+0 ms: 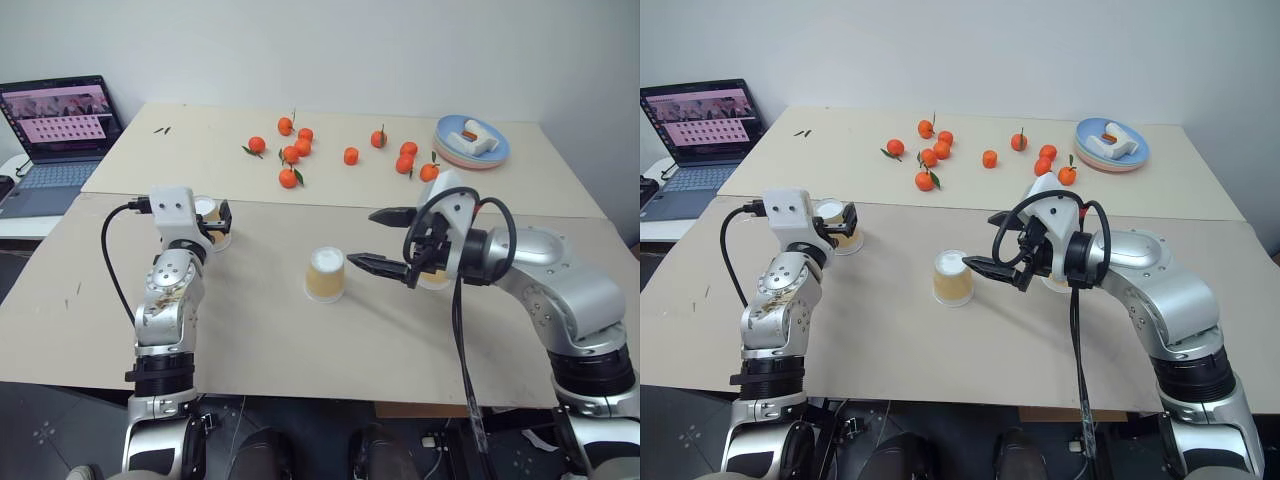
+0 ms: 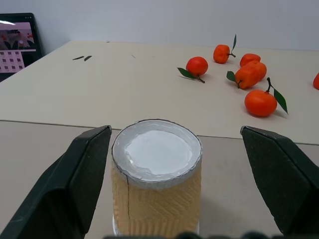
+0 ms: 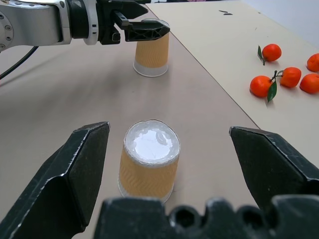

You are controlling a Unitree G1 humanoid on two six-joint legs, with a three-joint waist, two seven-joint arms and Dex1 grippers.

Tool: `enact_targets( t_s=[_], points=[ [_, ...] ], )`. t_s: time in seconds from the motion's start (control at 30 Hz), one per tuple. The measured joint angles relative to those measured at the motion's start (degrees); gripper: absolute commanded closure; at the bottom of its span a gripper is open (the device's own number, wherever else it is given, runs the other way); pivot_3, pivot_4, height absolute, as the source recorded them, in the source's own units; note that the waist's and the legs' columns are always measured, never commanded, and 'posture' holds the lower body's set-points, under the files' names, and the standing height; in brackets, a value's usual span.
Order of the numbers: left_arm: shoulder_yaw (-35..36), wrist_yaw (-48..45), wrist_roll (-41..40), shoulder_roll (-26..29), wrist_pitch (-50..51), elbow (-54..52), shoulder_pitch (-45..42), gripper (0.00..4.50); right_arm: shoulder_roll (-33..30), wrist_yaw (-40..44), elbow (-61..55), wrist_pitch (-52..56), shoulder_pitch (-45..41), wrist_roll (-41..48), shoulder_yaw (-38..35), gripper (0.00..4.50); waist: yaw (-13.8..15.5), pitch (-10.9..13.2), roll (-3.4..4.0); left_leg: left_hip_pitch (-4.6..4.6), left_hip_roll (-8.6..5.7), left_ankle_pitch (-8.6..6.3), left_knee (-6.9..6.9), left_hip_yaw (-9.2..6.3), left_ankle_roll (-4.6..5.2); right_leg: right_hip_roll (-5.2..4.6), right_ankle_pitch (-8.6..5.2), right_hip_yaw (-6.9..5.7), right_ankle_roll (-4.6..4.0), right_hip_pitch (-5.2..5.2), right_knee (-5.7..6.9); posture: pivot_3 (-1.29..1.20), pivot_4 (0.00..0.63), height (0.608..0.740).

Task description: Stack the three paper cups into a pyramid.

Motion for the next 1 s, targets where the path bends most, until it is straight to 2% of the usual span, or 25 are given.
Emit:
enact_targets(
  t_s=[0.43, 0.73, 1.0],
  points=[
    [-0.2, 0.5, 0.1, -0.1, 2.2, -1.2, 1.0, 0.08, -0.2, -0.1, 0.4, 0.0, 0.0, 0.2, 0.0, 0.0, 0.0, 0.0, 0.0, 0.0, 0.0, 0.0, 0.0, 0.0, 0.0, 0.0, 0.0, 0.0, 0.0, 0.0, 0.0, 0.0, 0.15, 0.686],
    [-1.5, -1.1, 0.6, 1.2, 1.3, 9.3, -2.2, 0.08, -0.1, -0.3, 0.4, 0.0, 0.0, 0.6, -0.2, 0.0, 0.0, 0.0, 0.0, -0.01, -0.01, 0.0, 0.0, 0.0, 0.0, 0.0, 0.0, -0.02, 0.0, -0.01, 0.0, 0.0, 0.15, 0.686],
    [-2.4, -2.3, 0.6, 1.8, -1.0, 11.2, -4.9, 0.08, -0.2, -1.3, 0.4, 0.0, 0.0, 0.6, -0.3, 0.0, 0.0, 0.0, 0.0, -0.02, -0.01, 0.0, 0.0, 0.0, 0.0, 0.0, 0.0, -0.01, 0.0, -0.01, 0.0, 0.0, 0.15, 0.686]
  ],
)
